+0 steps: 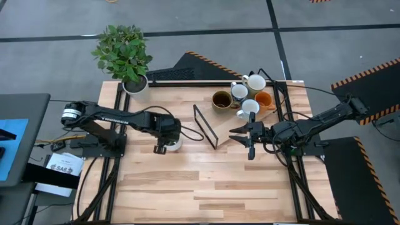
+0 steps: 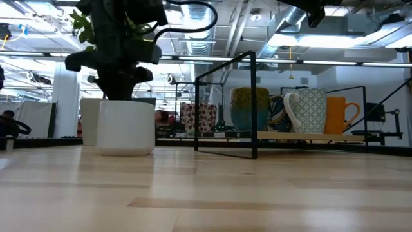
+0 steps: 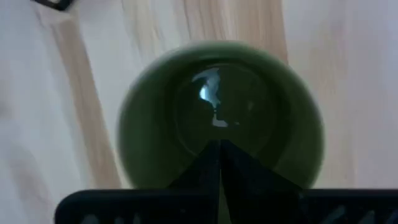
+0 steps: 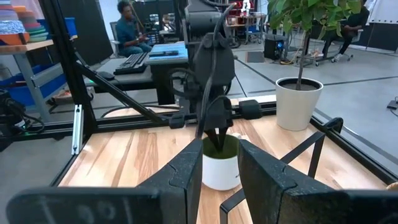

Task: Place coffee mugs
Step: Put the white mug on the shelf

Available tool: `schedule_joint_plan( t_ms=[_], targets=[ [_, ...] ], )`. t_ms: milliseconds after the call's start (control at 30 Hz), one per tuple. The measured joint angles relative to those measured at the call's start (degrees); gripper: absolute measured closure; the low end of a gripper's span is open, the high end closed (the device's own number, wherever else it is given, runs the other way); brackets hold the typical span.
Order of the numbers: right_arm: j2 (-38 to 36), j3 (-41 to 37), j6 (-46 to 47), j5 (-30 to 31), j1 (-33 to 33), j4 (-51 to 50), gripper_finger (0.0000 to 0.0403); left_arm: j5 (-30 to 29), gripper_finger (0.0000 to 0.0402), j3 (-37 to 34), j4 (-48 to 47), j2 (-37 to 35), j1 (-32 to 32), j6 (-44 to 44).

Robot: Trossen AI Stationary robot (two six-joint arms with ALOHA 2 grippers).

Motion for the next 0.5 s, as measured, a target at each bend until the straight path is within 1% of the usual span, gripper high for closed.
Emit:
schedule_joint_plan(
  t_ms=[267, 400, 500],
  targets=[
    [0.0, 0.0, 0.0, 0.0, 0.0, 0.4, 0.0275, -0.2, 0.0401, -3.9, 6.4, 1.3, 0.0, -1.4],
    [0.0, 0.0, 0.0, 0.0, 0.0, 0.7, 0.0275, 0.7, 0.0401, -4.1, 10.7, 3.8, -1.2, -2.1],
    [0.0, 0.0, 0.0, 0.0, 0.0, 0.9, 0.0275, 2.2, 0.0402, -2.5, 12.6, 6.8, -3.2, -2.4]
  ],
)
